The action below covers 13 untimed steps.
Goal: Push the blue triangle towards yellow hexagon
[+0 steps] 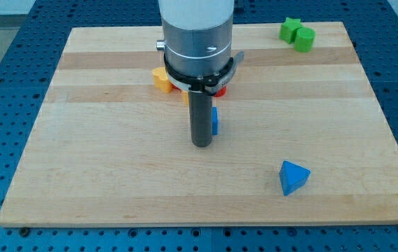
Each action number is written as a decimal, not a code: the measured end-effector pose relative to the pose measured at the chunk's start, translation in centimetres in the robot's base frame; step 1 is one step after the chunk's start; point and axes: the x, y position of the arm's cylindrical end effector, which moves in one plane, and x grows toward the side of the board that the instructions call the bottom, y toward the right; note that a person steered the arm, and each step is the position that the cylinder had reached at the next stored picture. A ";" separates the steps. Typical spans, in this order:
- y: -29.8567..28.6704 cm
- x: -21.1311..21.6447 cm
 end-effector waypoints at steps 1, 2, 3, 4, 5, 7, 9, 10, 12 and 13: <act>0.0 -0.8; 0.3 -2.9; 0.8 -4.8; 4.1 -3.3; 13.3 -0.3; 18.8 8.7; 15.3 8.2; 12.4 8.0; 10.9 6.7; 10.6 5.1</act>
